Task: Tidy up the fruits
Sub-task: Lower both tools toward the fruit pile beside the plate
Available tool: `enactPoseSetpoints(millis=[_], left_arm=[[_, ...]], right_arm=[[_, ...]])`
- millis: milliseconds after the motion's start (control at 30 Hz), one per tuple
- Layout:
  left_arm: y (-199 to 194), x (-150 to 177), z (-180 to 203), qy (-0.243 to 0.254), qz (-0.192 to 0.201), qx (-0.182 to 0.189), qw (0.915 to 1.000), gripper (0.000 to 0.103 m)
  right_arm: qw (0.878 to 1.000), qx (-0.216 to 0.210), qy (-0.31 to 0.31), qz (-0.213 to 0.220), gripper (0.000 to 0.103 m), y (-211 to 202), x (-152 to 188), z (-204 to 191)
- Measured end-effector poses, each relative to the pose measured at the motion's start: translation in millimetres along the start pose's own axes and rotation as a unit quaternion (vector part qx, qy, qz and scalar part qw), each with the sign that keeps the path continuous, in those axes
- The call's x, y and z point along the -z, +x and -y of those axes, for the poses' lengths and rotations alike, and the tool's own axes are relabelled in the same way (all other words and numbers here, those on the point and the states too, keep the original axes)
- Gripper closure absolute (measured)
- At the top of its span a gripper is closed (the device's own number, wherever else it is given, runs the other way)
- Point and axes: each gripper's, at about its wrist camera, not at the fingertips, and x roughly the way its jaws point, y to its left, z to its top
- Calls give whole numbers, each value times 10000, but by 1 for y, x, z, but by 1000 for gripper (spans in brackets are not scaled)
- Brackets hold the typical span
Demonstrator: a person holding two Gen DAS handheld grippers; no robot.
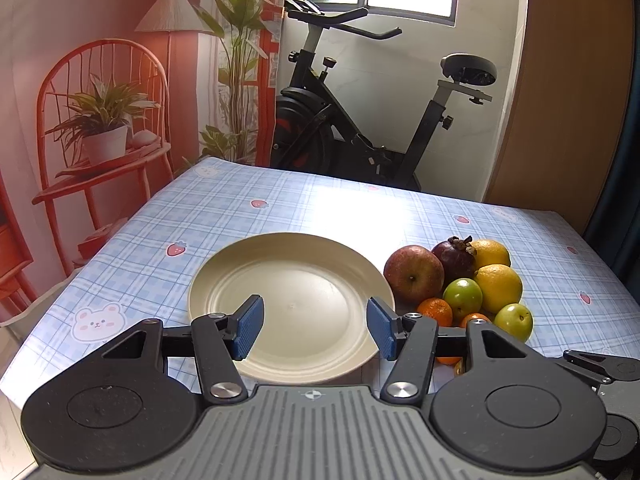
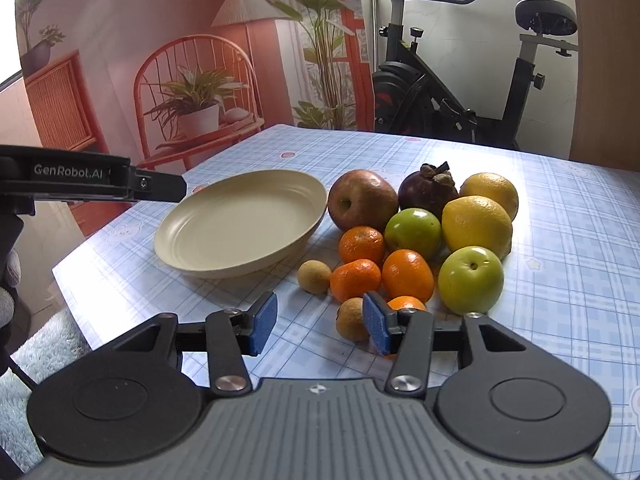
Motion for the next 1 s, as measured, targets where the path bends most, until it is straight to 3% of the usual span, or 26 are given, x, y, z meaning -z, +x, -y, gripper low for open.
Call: enactPoseSetpoints(millis=[400, 800, 1000], left_arm=[[7, 4, -3, -1, -116, 141, 9998, 46], [10, 8, -2, 45, -217, 326, 9992, 49], [15, 10, 2, 157, -327, 476, 9982, 52]], right_arm=[[9985, 484, 88, -227, 58, 7, 6, 12], [9990, 389, 130, -178, 61, 16, 6, 17], [9991, 297, 243, -197, 71, 18, 9, 23]])
